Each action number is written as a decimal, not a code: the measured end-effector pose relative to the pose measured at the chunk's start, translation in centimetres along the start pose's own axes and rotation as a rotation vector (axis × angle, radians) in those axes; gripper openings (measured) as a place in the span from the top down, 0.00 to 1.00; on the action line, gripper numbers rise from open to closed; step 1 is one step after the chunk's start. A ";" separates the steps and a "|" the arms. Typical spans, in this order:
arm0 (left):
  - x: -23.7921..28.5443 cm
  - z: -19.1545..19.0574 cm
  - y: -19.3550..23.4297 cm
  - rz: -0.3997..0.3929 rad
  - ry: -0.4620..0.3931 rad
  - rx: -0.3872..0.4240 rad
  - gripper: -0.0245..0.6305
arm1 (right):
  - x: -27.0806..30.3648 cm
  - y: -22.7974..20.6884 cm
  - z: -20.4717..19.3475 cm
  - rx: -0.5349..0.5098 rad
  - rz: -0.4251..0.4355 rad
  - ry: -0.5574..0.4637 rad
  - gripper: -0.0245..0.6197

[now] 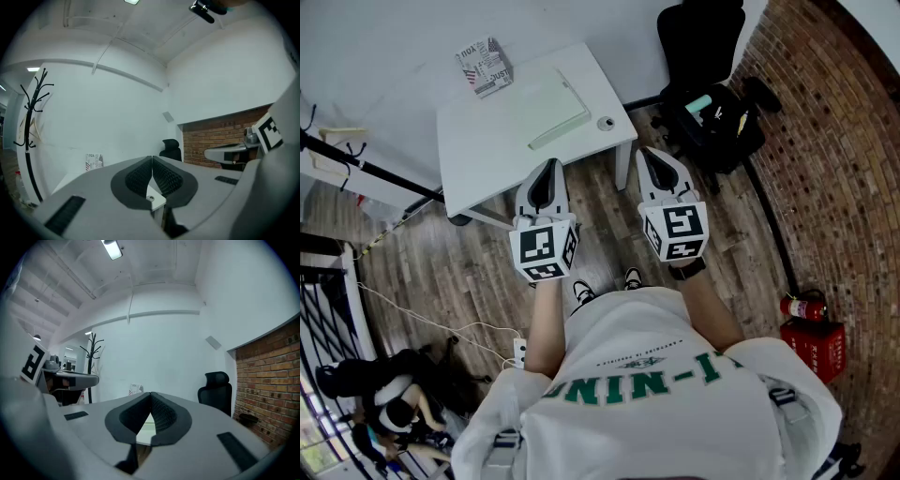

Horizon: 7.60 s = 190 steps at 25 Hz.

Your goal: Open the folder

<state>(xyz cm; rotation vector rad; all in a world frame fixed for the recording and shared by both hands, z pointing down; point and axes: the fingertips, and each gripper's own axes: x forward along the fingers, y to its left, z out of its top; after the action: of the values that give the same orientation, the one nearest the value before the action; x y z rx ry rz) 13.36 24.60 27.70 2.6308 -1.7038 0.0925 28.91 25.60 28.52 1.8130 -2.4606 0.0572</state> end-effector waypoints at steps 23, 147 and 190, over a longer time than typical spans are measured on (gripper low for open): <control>10.9 -4.4 5.2 0.085 0.026 -0.039 0.94 | 14.0 -1.6 -4.4 0.034 0.147 0.098 0.94; 23.5 -12.6 41.2 0.385 0.040 -0.256 0.94 | 52.9 18.6 -10.7 0.480 0.774 0.556 0.86; 8.3 -17.7 53.1 0.768 0.119 -0.332 0.94 | 52.6 42.9 -17.9 0.163 1.158 0.675 0.79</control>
<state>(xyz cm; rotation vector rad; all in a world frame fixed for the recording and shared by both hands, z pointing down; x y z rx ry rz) -32.53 -4.02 44.39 1.6028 -2.3243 -0.0312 -26.67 -10.27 51.95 0.0796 -2.5611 0.7792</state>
